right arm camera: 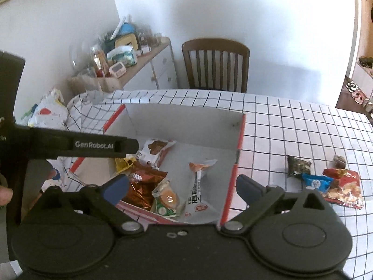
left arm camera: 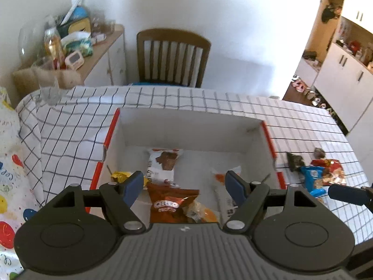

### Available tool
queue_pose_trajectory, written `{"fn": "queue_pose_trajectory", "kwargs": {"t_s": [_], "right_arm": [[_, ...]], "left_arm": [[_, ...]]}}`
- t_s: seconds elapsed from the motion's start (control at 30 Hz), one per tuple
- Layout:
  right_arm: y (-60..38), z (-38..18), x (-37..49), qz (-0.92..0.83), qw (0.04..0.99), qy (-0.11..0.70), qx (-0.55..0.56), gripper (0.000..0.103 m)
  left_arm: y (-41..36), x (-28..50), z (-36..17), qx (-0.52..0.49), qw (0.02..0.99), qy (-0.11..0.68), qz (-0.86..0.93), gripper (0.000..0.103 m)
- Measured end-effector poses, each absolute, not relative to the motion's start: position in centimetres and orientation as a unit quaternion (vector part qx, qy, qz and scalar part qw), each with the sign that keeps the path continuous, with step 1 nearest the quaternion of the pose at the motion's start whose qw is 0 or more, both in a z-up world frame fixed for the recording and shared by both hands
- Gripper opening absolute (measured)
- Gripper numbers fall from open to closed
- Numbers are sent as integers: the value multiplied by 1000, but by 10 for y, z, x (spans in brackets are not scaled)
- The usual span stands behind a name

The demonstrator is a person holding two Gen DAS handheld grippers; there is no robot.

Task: Organize snacks
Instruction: 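Move both open tools out of the box back toward the snack pile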

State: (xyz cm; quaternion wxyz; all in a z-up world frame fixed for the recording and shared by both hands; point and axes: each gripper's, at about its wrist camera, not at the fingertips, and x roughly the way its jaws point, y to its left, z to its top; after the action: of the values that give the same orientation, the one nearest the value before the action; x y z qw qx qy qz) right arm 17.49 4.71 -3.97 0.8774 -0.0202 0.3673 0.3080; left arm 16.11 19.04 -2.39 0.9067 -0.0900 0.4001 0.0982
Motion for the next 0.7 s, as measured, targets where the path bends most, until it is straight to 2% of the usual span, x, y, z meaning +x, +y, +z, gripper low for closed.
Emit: {"fn": "queue_pose_trajectory", "kwargs": {"t_s": [0.1,0.17,0.43,0.5,0.7], "right_arm": [[33,-32,169,307,881,361,-11,101],[21,-27,165,299,886,354,-4,101],[-36,-12,161,262,901,346,20,102],[-51,-11,163,252,903,347,25,102],[-93,-12,172,218,910,353,29,102]], "left_arm": [[182,154,-16,-92,911,393,83,78],[176,150,-13,-91,912,392,75,84],[140,139,-5,-77,919,382,48,84],[130,139,-3,-79,921,379,47,90],[90,145,0,-82,924,371,34,91]]}}
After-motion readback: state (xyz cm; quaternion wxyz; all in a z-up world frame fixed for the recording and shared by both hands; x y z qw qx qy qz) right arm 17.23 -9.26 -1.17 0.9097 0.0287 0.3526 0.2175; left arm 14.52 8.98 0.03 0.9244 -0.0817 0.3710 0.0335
